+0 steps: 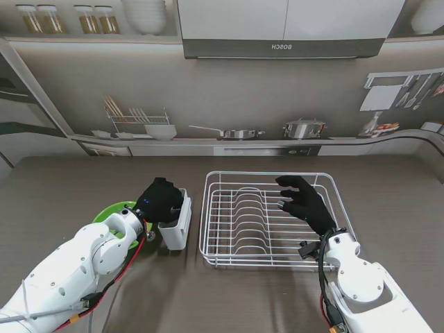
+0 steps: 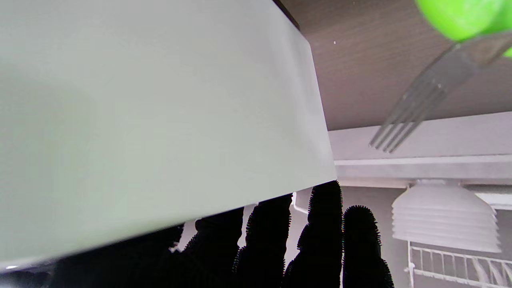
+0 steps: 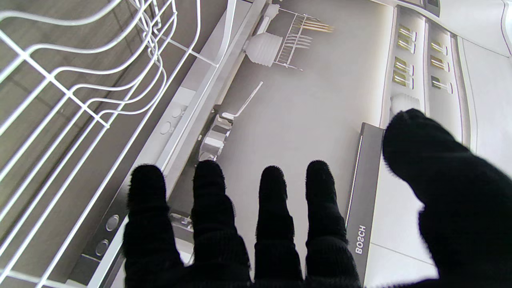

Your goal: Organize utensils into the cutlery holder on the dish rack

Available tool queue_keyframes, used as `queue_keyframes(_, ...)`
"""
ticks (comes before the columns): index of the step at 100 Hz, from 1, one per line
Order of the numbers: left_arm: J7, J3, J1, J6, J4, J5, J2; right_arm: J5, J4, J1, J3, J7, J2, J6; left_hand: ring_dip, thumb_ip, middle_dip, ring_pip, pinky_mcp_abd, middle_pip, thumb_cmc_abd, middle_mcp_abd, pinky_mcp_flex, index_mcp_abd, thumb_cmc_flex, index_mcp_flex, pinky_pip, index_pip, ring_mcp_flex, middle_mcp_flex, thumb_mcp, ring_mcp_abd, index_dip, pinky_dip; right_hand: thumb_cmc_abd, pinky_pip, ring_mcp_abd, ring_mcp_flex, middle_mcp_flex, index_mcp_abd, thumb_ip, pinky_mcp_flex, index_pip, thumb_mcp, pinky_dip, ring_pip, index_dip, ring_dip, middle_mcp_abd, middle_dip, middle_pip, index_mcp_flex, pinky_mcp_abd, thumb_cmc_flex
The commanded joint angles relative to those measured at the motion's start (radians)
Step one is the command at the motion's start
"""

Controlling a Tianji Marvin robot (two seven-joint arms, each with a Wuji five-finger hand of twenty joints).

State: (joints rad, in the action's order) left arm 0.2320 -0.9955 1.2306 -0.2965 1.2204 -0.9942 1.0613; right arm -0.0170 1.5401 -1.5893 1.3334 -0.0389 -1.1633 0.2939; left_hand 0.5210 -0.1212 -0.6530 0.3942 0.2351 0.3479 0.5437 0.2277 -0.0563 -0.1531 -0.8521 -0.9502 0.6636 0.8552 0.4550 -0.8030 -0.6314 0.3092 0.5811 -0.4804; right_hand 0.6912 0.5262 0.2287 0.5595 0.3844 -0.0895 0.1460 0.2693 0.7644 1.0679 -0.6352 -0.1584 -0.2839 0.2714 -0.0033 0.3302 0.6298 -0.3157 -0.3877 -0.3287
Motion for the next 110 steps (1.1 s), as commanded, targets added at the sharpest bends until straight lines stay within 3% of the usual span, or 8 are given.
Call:
queue_keyframes(1, -0.017, -0.011, -0.001, -0.004, 0.026, 0.005, 0.004, 0.001, 0.002, -0.003, -0.003, 0.014, -0.004, -0.001, 0.020, 0.005, -0.018, 0.030, -0.023, 0.009, -0.064, -0.005, 0.024, -0.005, -0.031, 0.001, 0.024, 0.082, 0.025, -0.014, -0.044, 0.000, 0.035, 0.020, -0.014, -0.025, -0.022, 0.025, -0.006, -0.006, -0.015, 0.006, -0.006, -0.030, -0.022, 0.006, 0.023, 0.007, -0.005, -0.005, -0.009, 0.025, 0.030, 0.034)
queue_keyframes(43, -0.029, -0.003, -0.050, -0.030, 0.049, 0.022, 0.012, 0.002, 0.001, -0.003, -0.003, 0.016, -0.004, 0.001, 0.022, 0.006, -0.027, 0.031, -0.022, 0.012, -0.069, -0.009, 0.023, -0.005, -0.033, 0.006, 0.028, 0.079, 0.030, -0.017, -0.036, 0.000, 0.051, 0.024, -0.015, -0.025, -0.023, 0.025, -0.007, -0.005, -0.015, 0.006, -0.007, -0.030, -0.023, 0.006, 0.024, 0.007, -0.006, -0.005, -0.010, 0.026, 0.030, 0.034)
queue_keyframes(110, 0.011, 0.138, -0.182, -0.025, -0.069, 0.103, 0.044, 0.003, 0.001, -0.002, 0.001, 0.013, -0.005, 0.002, 0.021, 0.008, -0.030, 0.029, -0.022, 0.011, -0.068, -0.008, 0.023, -0.003, -0.038, 0.006, 0.029, 0.069, 0.031, -0.019, -0.030, 0.001, 0.060, 0.026, -0.014, -0.026, -0.022, 0.026, -0.008, -0.005, -0.015, 0.005, -0.007, -0.030, -0.023, 0.006, 0.025, 0.008, -0.002, -0.005, -0.010, 0.026, 0.029, 0.034)
